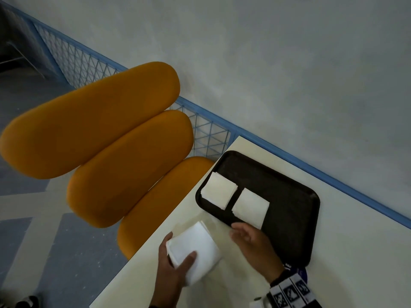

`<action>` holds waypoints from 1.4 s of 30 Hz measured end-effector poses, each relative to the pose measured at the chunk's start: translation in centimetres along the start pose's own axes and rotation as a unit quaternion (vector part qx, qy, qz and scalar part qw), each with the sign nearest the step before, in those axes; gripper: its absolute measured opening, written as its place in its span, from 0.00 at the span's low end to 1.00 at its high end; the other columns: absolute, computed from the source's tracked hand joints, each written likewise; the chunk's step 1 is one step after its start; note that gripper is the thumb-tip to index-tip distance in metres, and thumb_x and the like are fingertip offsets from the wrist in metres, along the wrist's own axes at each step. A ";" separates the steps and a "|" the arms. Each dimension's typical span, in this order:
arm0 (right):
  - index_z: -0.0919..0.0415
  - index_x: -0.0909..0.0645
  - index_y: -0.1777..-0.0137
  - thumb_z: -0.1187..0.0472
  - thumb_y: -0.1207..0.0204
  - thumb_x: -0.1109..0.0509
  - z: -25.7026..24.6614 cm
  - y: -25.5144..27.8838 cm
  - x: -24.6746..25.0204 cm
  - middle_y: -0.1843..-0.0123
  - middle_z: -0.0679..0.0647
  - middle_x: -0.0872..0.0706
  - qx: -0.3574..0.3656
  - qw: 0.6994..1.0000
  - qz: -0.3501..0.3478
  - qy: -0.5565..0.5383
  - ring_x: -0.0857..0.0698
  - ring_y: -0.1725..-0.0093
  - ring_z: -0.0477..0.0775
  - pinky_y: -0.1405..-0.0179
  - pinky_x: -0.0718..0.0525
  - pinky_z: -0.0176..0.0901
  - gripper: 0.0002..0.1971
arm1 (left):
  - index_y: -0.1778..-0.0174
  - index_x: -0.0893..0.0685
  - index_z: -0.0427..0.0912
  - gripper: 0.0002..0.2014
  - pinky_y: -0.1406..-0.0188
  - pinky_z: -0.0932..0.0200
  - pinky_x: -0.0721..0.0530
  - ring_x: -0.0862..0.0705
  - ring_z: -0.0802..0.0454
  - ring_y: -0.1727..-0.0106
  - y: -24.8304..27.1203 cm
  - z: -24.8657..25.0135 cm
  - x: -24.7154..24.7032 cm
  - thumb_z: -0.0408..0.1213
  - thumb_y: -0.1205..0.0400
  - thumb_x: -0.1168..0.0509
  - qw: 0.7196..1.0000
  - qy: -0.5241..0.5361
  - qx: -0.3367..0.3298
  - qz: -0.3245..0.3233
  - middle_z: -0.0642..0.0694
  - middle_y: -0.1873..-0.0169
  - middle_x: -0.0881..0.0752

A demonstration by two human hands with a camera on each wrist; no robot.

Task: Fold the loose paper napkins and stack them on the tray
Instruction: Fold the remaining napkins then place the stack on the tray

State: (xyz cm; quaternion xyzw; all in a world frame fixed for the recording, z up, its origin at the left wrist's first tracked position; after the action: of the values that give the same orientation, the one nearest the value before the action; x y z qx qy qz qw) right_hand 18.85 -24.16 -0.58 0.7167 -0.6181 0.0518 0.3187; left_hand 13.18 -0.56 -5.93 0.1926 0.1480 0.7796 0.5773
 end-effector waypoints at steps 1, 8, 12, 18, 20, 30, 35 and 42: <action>0.43 0.18 0.37 0.49 0.20 0.27 -0.2 1.2 -0.7 0.43 0.40 0.12 -0.002 1.000 -0.016 0.005 0.14 0.42 0.38 0.38 0.17 0.36 0.13 | 0.22 0.37 0.56 0.47 0.40 0.43 0.14 0.23 0.45 0.37 0.6 0.4 -0.8 0.47 0.31 0.16 1.000 -0.003 -0.008 -0.012 0.50 0.33 0.27; 0.46 0.17 0.39 0.50 0.22 0.27 -1.3 6.4 0.0 0.46 0.42 0.12 0.001 0.999 -0.025 0.027 0.12 0.46 0.42 0.45 0.10 0.41 0.12 | 0.22 0.38 0.51 0.42 0.63 0.76 0.20 0.23 0.60 0.47 4.1 2.3 -4.6 0.37 0.27 0.20 0.995 -0.055 -0.059 -0.055 0.53 0.35 0.29; 0.46 0.20 0.39 0.50 0.23 0.25 -1.5 8.7 1.0 0.44 0.42 0.14 -0.010 0.999 -0.032 0.027 0.15 0.45 0.41 0.56 0.14 0.32 0.15 | 0.19 0.38 0.49 0.45 0.46 0.61 0.15 0.23 0.54 0.42 6.3 2.4 -5.6 0.40 0.28 0.19 0.995 -0.038 -0.065 -0.062 0.52 0.33 0.28; 0.46 0.23 0.32 0.50 0.29 0.20 -1.7 10.5 1.9 0.40 0.44 0.14 -0.019 0.999 -0.033 0.000 0.15 0.41 0.42 0.47 0.13 0.36 0.26 | 0.18 0.39 0.53 0.52 0.36 0.53 0.19 0.25 0.48 0.32 8.8 2.1 -6.5 0.54 0.35 0.18 0.995 0.000 -0.073 -0.069 0.52 0.28 0.28; 0.48 0.20 0.34 0.49 0.30 0.19 -1.7 11.0 1.9 0.43 0.44 0.13 -0.013 0.999 -0.035 0.013 0.14 0.43 0.42 0.44 0.11 0.40 0.25 | 0.19 0.39 0.53 0.53 0.35 0.48 0.17 0.24 0.46 0.31 9.3 2.1 -6.6 0.55 0.37 0.17 0.994 -0.010 -0.077 -0.070 0.52 0.29 0.28; 0.45 0.24 0.35 0.46 0.33 0.22 -2.6 12.2 1.2 0.44 0.43 0.14 0.013 0.998 -0.043 0.040 0.14 0.44 0.45 0.48 0.11 0.41 0.26 | 0.27 0.37 0.57 0.46 0.30 0.43 0.19 0.24 0.49 0.35 10.7 2.5 -5.1 0.55 0.41 0.23 0.995 -0.035 -0.080 -0.053 0.55 0.33 0.27; 0.47 0.18 0.43 0.47 0.28 0.27 -3.5 12.1 0.8 0.51 0.43 0.11 0.049 0.996 -0.010 0.068 0.11 0.51 0.45 0.50 0.08 0.47 0.15 | 0.26 0.38 0.61 0.38 0.31 0.42 0.18 0.22 0.46 0.32 10.8 2.8 -4.1 0.60 0.28 0.27 0.994 -0.030 -0.090 -0.054 0.54 0.29 0.27; 0.44 0.25 0.33 0.44 0.19 0.31 -5.2 13.3 -0.9 0.40 0.38 0.20 0.159 0.951 0.075 0.253 0.20 0.41 0.42 0.40 0.18 0.35 0.16 | 0.24 0.39 0.63 0.42 0.32 0.45 0.17 0.20 0.51 0.38 10.5 3.7 -3.7 0.57 0.32 0.24 0.992 0.007 -0.118 -0.053 0.58 0.27 0.30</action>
State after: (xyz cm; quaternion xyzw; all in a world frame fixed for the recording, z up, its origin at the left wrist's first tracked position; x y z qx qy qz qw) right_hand 8.10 -21.08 8.33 0.6732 -0.5527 0.3525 0.3421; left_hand 7.04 -7.09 1.59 0.1095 0.0688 0.7610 0.6358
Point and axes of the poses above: each hand's wrist, its own y-axis away from the middle knuckle, its own x-axis out of the back of the hand, z = x × y, the point moved 5 cm from there along -y, towards the middle knuckle
